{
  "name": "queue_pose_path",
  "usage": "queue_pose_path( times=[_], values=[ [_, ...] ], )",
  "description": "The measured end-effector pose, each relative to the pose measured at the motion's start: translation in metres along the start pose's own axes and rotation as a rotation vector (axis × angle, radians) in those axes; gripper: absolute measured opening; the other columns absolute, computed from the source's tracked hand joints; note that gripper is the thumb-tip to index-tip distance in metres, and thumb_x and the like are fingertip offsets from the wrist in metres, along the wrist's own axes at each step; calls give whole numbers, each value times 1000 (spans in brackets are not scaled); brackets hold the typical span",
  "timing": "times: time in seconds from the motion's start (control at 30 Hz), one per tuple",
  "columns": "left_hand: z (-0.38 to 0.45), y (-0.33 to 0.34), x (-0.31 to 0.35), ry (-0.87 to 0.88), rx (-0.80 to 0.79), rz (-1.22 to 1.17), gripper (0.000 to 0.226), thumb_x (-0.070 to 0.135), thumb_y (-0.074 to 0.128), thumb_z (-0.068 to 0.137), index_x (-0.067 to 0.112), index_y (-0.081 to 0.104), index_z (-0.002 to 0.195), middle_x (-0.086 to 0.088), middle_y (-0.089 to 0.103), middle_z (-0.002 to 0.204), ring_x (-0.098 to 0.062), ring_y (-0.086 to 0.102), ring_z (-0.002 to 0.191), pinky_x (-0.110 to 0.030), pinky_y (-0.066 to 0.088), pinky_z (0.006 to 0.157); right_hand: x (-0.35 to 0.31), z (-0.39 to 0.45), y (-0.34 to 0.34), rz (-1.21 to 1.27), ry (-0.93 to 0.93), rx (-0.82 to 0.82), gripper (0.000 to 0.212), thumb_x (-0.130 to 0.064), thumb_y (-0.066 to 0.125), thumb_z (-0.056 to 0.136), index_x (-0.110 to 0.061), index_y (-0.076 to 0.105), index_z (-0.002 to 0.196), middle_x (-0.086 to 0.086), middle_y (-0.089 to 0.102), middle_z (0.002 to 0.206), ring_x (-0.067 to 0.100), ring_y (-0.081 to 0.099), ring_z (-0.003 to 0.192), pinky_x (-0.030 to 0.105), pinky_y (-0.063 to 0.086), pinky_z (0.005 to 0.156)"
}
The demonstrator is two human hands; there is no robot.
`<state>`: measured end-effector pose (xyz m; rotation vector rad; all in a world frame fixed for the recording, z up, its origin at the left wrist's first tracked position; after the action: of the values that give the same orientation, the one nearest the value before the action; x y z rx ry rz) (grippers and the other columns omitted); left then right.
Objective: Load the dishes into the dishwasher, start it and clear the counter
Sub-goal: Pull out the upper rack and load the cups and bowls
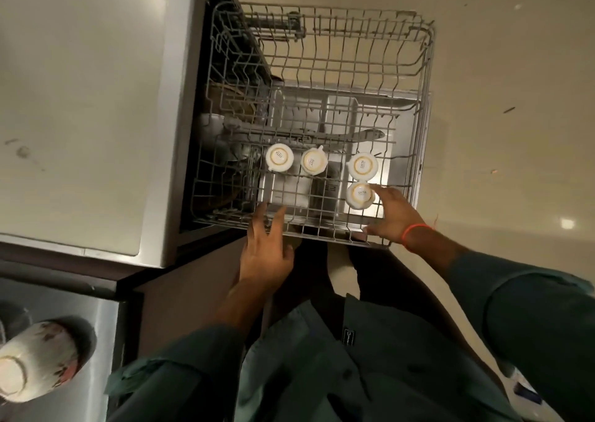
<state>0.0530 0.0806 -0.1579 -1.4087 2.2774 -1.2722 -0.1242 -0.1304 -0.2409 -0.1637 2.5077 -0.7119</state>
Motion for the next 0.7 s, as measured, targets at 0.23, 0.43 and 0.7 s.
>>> queue_pose_path(
  times=[0.23,0.43,0.7],
  values=[
    [-41,29,-14,-81,-10,-82,80,15,60,95,41,18,158,-6,-3,167,-39,10,154,-59,35,117,-14,24,15,-146,-58,66,90,-30,82,77,-31,32,152,14,38,139,39,57,115,45,53,95],
    [-51,29,-6,-26,66,-128,75,15,60,96,37,23,157,-7,0,167,-35,11,154,-53,36,117,-17,24,12,-294,-51,86,75,-44,79,78,-28,38,139,12,51,117,37,63,99,44,53,79],
    [-32,11,12,18,151,-118,72,11,60,94,29,27,155,-8,0,167,-34,9,156,-45,34,119,-22,23,16,-404,-113,6,75,-44,82,75,-26,41,136,12,55,119,37,63,103,49,53,88]
  ],
)
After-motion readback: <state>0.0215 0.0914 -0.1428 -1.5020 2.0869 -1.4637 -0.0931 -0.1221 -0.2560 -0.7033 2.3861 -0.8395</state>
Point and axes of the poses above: each hand's wrist, its own z-axis towards the middle knuckle, its own y-axis out of the palm, x = y × z, the point moved 6 cm from there along z, towards the middle knuckle
